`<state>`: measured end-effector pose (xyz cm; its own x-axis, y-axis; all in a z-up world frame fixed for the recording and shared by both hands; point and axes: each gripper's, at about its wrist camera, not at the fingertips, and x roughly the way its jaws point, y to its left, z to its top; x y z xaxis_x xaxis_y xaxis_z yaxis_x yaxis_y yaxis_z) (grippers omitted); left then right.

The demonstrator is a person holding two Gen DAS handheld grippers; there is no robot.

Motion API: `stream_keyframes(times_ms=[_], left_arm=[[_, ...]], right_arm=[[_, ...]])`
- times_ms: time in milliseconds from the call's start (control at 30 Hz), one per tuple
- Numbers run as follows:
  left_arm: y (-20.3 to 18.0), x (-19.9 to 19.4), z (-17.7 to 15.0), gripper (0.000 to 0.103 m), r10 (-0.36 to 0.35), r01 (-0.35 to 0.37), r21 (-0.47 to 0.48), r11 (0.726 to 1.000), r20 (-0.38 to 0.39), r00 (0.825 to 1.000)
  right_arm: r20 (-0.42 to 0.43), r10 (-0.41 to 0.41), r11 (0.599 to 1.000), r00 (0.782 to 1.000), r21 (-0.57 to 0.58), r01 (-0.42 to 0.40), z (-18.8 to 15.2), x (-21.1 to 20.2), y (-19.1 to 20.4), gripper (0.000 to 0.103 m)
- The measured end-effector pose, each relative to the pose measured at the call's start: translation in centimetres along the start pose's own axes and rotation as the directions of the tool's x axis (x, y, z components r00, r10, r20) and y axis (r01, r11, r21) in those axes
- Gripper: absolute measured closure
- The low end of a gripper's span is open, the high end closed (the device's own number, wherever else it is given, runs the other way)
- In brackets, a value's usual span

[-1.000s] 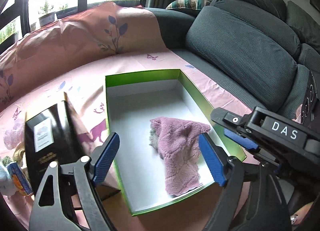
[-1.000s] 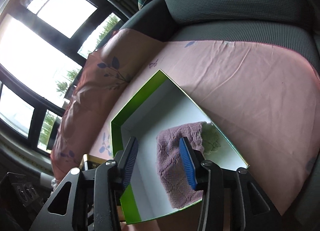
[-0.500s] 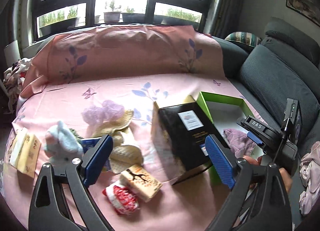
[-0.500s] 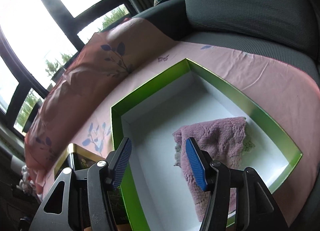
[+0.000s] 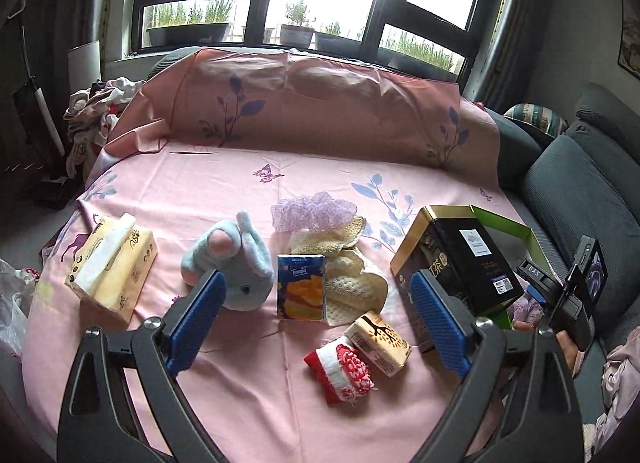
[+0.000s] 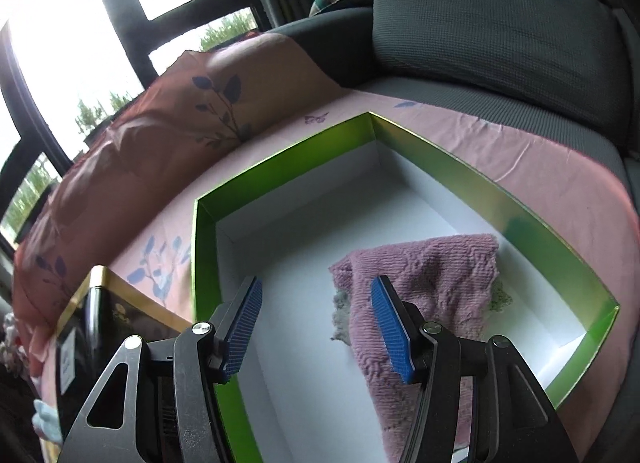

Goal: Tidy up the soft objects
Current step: 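Open the right tool and release the towel in the box, then move the right tool to the red-and-white sock and close on it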

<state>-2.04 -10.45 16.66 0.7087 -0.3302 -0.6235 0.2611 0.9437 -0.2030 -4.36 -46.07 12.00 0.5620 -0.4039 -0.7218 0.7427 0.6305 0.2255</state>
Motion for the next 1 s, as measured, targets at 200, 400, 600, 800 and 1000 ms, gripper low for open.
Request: stream_keyframes(times_ms=[200, 400, 600, 800, 1000], left_arm=[[1.0, -0.4, -0.4, 0.009, 0.015, -0.015, -0.010, 1.000, -0.006, 1.000], [2.0, -0.4, -1.0, 0.009, 0.022, -0.022, -0.025, 0.999, -0.024, 0.999], [2.5, -0.1, -1.5, 0.009, 0.027, -0.028, -0.020, 0.999, -0.038, 0.999], [3.7, 1.5, -2.7, 0.008, 0.035, -0.040, -0.050, 0.998, -0.099, 0.994], [6.5, 2.6, -3.4, 0.008, 0.098, -0.114, -0.094, 0.989, -0.168, 0.981]], right_arm=[[-0.074, 0.015, 0.995, 0.997, -0.096, -0.022, -0.5, 0.6, 0.9, 0.045], [-0.103, -0.038, 0.980, 0.994, -0.200, 0.017, -1.5, -0.3, 0.7, 0.045], [-0.149, -0.006, 0.982, 0.989, -0.186, -0.022, -1.1, -1.4, -0.9, 0.045], [-0.116, 0.113, 0.924, 0.987, -0.354, -0.148, -2.1, -8.0, 2.2, 0.044], [-0.328, 0.373, 0.809, 0.868, -0.344, -0.477, -5.2, -12.5, 7.4, 0.043]])
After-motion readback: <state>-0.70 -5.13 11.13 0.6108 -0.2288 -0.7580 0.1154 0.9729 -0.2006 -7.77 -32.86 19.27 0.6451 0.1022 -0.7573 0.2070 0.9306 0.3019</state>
